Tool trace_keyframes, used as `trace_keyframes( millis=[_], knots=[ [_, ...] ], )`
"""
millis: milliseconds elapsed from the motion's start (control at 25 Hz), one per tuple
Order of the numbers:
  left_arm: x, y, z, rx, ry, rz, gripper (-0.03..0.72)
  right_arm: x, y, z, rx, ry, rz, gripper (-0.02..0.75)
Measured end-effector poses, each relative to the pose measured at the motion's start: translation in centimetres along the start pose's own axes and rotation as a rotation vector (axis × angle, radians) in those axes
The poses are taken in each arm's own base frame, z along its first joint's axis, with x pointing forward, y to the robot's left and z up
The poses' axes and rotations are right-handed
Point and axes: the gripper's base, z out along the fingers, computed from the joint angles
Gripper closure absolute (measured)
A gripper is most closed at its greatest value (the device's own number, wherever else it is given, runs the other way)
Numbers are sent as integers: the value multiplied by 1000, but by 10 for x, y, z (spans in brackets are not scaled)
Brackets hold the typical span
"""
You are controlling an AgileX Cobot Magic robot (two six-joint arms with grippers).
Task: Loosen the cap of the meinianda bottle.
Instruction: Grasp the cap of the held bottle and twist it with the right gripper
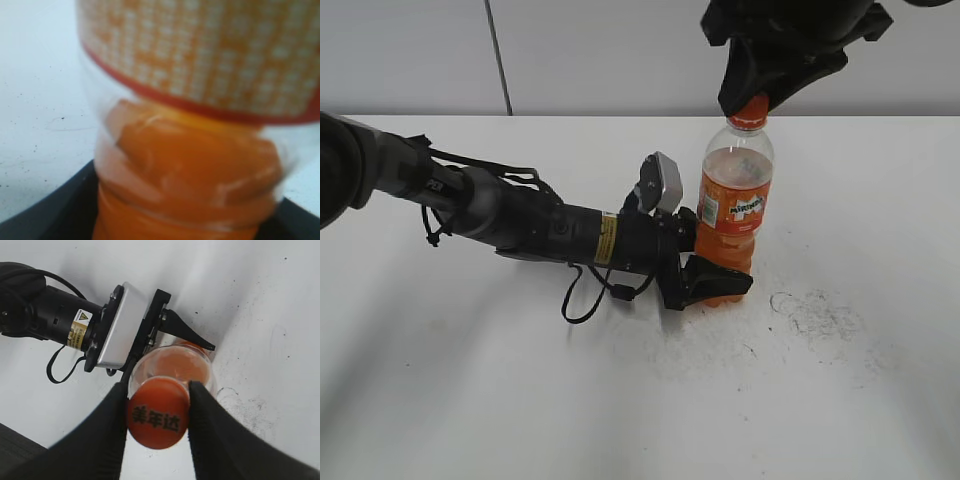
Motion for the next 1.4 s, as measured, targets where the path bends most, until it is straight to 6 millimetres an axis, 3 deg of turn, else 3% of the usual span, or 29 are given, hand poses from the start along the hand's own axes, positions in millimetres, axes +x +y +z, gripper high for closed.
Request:
trace_keyframes(
  millis=[160,480,680,760,840,880,960,1040,1200,1400],
  knots=[
    [0,0,0,0,0,0,141,1,0,0,-1,8,-102,467],
    [0,0,0,3,0,13,142,3,1,-1,-18,30,-657,467],
    [0,0,0,4,0,17,142,3,1,-1,-22,34,-781,467],
    [0,0,0,4,0,17,142,3,1,-1,-21,34,-724,447],
    [0,0,0,1,-1,6,143,3,0,0,-13,30,-593,349],
    [0,0,0,-1,0,2,143,2,0,0,-8,18,-483,265],
    [0,0,0,-2,1,0,143,0,0,0,-2,-3,-288,169],
    [0,0,0,-2,1,0,143,0,0,0,-2,-2,-93,147],
    [0,0,0,-4,1,-21,143,0,-1,0,6,-1,38,227],
    [0,1,0,-7,2,-33,143,0,-3,0,34,3,41,465]
  ],
)
